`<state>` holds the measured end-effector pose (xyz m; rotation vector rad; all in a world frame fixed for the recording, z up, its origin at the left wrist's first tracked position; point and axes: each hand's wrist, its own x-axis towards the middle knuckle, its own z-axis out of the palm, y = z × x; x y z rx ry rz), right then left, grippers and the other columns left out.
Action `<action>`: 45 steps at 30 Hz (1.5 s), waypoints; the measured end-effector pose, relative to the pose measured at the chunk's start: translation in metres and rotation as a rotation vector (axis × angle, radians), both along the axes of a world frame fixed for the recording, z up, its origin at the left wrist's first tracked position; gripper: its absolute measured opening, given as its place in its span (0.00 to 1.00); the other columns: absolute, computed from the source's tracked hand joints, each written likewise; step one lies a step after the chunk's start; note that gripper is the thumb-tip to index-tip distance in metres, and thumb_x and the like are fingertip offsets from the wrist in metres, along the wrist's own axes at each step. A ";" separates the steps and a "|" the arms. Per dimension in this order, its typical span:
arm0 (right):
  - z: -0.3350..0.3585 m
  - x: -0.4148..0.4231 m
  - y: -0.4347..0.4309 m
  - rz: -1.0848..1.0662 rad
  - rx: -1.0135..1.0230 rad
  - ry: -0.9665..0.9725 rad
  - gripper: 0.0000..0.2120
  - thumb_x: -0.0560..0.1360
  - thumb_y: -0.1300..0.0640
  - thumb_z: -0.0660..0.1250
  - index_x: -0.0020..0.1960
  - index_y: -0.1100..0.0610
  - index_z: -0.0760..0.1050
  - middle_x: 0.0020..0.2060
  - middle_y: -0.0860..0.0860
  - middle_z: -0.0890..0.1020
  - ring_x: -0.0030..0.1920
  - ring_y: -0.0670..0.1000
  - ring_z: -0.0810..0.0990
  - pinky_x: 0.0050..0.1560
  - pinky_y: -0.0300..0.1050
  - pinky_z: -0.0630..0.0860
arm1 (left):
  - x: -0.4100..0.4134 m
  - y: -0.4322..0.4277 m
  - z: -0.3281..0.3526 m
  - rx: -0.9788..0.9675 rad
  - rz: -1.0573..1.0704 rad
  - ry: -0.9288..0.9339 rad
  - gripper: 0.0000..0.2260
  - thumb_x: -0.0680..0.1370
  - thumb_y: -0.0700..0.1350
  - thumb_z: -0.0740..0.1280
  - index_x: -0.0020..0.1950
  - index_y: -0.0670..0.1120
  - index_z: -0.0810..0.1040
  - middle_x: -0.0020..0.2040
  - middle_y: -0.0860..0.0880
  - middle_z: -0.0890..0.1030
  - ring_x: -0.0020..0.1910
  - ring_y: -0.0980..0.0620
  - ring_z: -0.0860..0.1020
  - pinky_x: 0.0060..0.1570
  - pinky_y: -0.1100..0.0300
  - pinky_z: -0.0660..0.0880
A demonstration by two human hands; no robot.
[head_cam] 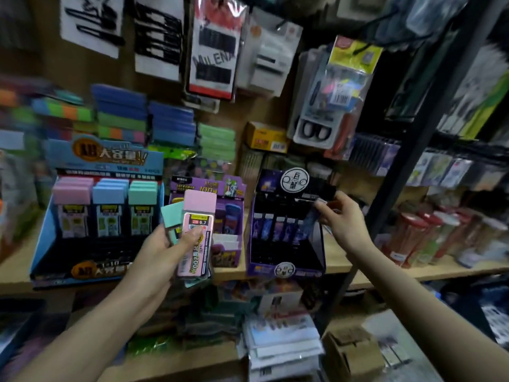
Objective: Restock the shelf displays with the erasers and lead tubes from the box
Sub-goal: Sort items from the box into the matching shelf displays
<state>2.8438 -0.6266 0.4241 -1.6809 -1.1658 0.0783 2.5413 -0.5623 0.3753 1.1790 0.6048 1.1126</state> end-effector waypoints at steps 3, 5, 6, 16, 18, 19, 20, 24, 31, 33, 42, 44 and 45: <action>-0.012 0.030 0.001 -0.061 0.009 -0.025 0.06 0.76 0.55 0.66 0.42 0.54 0.72 0.38 0.52 0.80 0.41 0.50 0.81 0.41 0.48 0.81 | 0.004 0.002 0.002 0.013 -0.026 -0.019 0.15 0.69 0.49 0.67 0.55 0.52 0.77 0.45 0.51 0.85 0.41 0.53 0.84 0.34 0.61 0.79; -0.020 0.042 0.003 -0.038 -0.030 -0.040 0.08 0.76 0.56 0.67 0.39 0.50 0.71 0.35 0.48 0.79 0.38 0.46 0.80 0.37 0.43 0.78 | 0.006 0.004 0.001 0.003 -0.031 -0.029 0.15 0.68 0.48 0.67 0.55 0.52 0.77 0.44 0.51 0.85 0.39 0.53 0.84 0.32 0.61 0.79; -0.024 0.045 0.004 -0.025 -0.049 -0.053 0.10 0.75 0.57 0.68 0.38 0.49 0.70 0.33 0.47 0.78 0.36 0.43 0.78 0.34 0.38 0.75 | 0.008 0.004 0.000 -0.008 -0.029 -0.033 0.15 0.68 0.48 0.67 0.54 0.52 0.77 0.43 0.50 0.85 0.38 0.53 0.84 0.31 0.62 0.78; -0.041 0.064 0.019 0.176 -0.139 -0.098 0.12 0.75 0.60 0.68 0.55 0.47 0.76 0.51 0.42 0.82 0.53 0.42 0.79 0.49 0.34 0.75 | 0.019 0.008 -0.004 -0.018 -0.017 -0.004 0.15 0.66 0.50 0.68 0.53 0.53 0.78 0.44 0.51 0.85 0.39 0.53 0.84 0.30 0.63 0.78; -0.038 0.065 0.021 0.228 -0.206 -0.085 0.12 0.75 0.61 0.68 0.55 0.48 0.77 0.51 0.43 0.82 0.53 0.45 0.79 0.50 0.34 0.75 | 0.021 0.007 -0.004 -0.023 -0.026 0.001 0.16 0.66 0.50 0.69 0.53 0.53 0.78 0.45 0.51 0.85 0.41 0.52 0.84 0.31 0.62 0.78; -0.036 0.065 0.022 0.246 -0.248 -0.085 0.12 0.75 0.61 0.68 0.55 0.48 0.77 0.52 0.44 0.82 0.53 0.46 0.79 0.51 0.37 0.75 | 0.022 0.007 -0.005 -0.023 -0.032 0.007 0.16 0.66 0.50 0.69 0.54 0.53 0.78 0.45 0.51 0.85 0.42 0.52 0.84 0.32 0.62 0.79; -0.034 0.065 0.023 0.255 -0.282 -0.098 0.12 0.75 0.61 0.67 0.55 0.48 0.76 0.52 0.44 0.82 0.53 0.46 0.79 0.52 0.39 0.74 | 0.023 0.006 -0.005 -0.022 -0.033 0.014 0.16 0.66 0.50 0.69 0.54 0.53 0.78 0.46 0.51 0.85 0.42 0.52 0.84 0.32 0.62 0.78; -0.031 0.060 0.024 0.256 -0.237 -0.039 0.07 0.78 0.58 0.63 0.55 0.51 0.73 0.49 0.42 0.81 0.48 0.35 0.79 0.44 0.27 0.73 | 0.026 0.006 -0.006 -0.023 -0.029 0.024 0.15 0.66 0.49 0.68 0.53 0.52 0.78 0.45 0.51 0.85 0.41 0.53 0.84 0.31 0.63 0.78; -0.035 0.055 0.027 -0.034 -0.216 -0.366 0.07 0.77 0.54 0.65 0.54 0.55 0.74 0.43 0.47 0.75 0.44 0.47 0.74 0.42 0.38 0.68 | 0.025 0.008 -0.008 -0.020 -0.010 0.047 0.14 0.66 0.50 0.69 0.51 0.54 0.78 0.44 0.53 0.85 0.41 0.54 0.84 0.31 0.63 0.78; -0.031 0.053 0.029 -0.063 -0.257 -0.407 0.10 0.77 0.54 0.65 0.55 0.58 0.75 0.44 0.49 0.74 0.47 0.50 0.74 0.45 0.44 0.68 | 0.025 0.008 -0.008 -0.017 -0.010 0.053 0.14 0.66 0.50 0.69 0.51 0.54 0.78 0.44 0.53 0.85 0.41 0.54 0.84 0.32 0.63 0.79; 0.007 -0.041 0.018 -0.044 -0.145 -0.487 0.09 0.77 0.53 0.64 0.53 0.57 0.75 0.47 0.52 0.79 0.48 0.51 0.76 0.48 0.43 0.73 | 0.014 0.005 -0.005 -0.002 -0.007 0.044 0.16 0.67 0.48 0.69 0.55 0.50 0.78 0.46 0.50 0.85 0.42 0.52 0.84 0.34 0.62 0.78; 0.013 -0.094 0.020 0.325 -0.157 -0.036 0.07 0.77 0.50 0.64 0.49 0.53 0.77 0.41 0.47 0.81 0.41 0.44 0.78 0.41 0.35 0.73 | 0.009 0.005 -0.006 -0.001 -0.007 0.045 0.14 0.69 0.46 0.69 0.55 0.48 0.78 0.46 0.48 0.85 0.41 0.52 0.84 0.33 0.61 0.78; 0.014 -0.116 0.023 0.466 -0.179 0.118 0.06 0.77 0.50 0.64 0.48 0.52 0.76 0.38 0.46 0.81 0.38 0.43 0.78 0.37 0.34 0.73 | 0.006 0.005 -0.006 0.001 -0.010 0.046 0.14 0.70 0.45 0.69 0.55 0.47 0.78 0.46 0.47 0.85 0.41 0.51 0.84 0.33 0.61 0.79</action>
